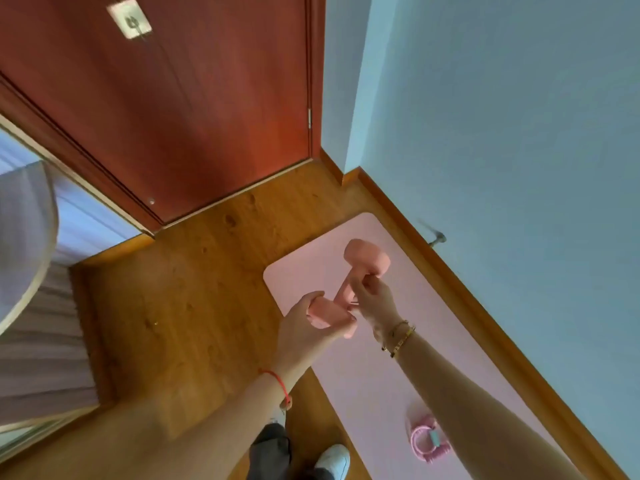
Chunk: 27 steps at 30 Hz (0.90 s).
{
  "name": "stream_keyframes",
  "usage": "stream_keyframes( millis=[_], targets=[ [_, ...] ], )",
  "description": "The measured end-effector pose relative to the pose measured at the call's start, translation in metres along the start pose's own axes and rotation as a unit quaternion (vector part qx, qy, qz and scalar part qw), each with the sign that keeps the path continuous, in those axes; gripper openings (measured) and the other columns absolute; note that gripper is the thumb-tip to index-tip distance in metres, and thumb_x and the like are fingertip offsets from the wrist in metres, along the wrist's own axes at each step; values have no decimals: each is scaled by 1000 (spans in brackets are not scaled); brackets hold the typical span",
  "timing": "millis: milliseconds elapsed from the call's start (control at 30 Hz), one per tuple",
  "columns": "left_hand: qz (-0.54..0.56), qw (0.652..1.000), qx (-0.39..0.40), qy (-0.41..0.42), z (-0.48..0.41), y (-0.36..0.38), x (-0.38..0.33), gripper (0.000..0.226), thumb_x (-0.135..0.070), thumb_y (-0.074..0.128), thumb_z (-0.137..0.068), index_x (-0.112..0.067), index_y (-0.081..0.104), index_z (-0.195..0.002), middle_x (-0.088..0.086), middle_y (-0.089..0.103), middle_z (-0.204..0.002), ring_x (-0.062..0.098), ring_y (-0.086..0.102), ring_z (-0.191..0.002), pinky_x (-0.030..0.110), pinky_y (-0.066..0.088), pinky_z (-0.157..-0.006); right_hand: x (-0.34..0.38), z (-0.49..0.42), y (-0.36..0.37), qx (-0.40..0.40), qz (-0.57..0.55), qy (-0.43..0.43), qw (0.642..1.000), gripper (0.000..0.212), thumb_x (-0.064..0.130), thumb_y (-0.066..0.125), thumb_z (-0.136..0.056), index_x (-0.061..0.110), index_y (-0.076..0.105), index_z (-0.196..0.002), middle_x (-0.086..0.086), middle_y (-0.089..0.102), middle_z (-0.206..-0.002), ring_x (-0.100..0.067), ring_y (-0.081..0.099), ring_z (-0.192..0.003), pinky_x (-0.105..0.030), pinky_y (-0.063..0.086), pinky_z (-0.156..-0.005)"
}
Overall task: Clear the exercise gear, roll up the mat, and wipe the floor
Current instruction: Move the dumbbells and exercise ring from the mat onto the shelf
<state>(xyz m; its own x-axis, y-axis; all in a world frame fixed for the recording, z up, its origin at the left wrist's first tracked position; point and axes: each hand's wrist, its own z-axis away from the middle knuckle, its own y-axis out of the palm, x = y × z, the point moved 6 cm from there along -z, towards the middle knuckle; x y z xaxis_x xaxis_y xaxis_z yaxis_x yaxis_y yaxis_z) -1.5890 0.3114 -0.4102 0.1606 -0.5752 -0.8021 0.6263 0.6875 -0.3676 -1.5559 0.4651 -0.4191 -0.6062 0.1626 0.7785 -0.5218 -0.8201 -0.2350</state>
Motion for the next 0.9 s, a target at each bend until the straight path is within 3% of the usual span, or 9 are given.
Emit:
stream_keyframes(
  millis=[67,200,267,367,433,600,767,900],
  targets=[
    [12,999,-38,-7,11,-35,-5,69,-60,78,-73,-37,46,-129,-22,55,-111,4,60,-96,4,49,-75,28,13,28,19,12,-14,1000,18,29,46,-101,15,57,-105,4,61,-91,-16,61,-86,-27,53,-71],
    [53,990,-128,-36,29,-110,7,77,-66,78,-68,-38,47,-133,-22,56,-117,3,57,-96,3,48,-74,76,39,104,79,46,-44,995,25,31,47,-101,12,62,-97,-1,66,-86,-19,65,-84,-37,60,-77],
    [75,984,-148,-66,35,-140,15,72,-60,81,-68,-40,47,-128,-22,55,-111,4,56,-96,8,48,-75,90,48,138,112,54,-52,991,27,32,49,-101,11,63,-94,-2,66,-83,-19,66,-82,-40,61,-79],
    [89,976,-177,-87,44,-198,29,54,-47,82,-73,-39,45,-112,-19,55,-99,2,55,-87,6,39,-64,114,58,208,155,112,-86,978,27,34,49,-100,13,65,-95,-8,72,-90,-25,71,-87,-49,61,-79],
    [103,969,-201,-100,49,-237,44,53,-44,82,-76,-36,43,-111,-19,52,-95,-1,52,-83,6,36,-61,128,66,254,176,139,-107,969,25,32,47,-101,15,64,-95,-10,72,-90,-26,71,-86,-48,62,-77],
    [123,946,-270,-129,59,-335,87,63,-51,84,-70,-24,53,-118,-16,59,-97,1,59,-91,7,45,-66,155,83,366,226,157,-102,956,25,31,48,-102,12,64,-105,-7,71,-93,-20,70,-87,-32,61,-75],
    [135,929,-317,-131,65,-427,113,65,-53,82,-72,-25,51,-123,-12,55,-105,6,54,-97,7,42,-70,179,94,477,265,161,-97,946,23,34,48,-101,19,63,-91,-12,71,-95,-27,71,-91,-47,60,-83],
    [254,898,-344,-106,63,-469,141,79,-58,89,-49,-32,53,-114,-12,58,-111,10,58,-107,13,48,-79,191,94,540,302,169,-110,932,25,30,50,-101,14,62,-84,-11,65,-84,-27,63,-79,-46,56,-77]
  ],
)
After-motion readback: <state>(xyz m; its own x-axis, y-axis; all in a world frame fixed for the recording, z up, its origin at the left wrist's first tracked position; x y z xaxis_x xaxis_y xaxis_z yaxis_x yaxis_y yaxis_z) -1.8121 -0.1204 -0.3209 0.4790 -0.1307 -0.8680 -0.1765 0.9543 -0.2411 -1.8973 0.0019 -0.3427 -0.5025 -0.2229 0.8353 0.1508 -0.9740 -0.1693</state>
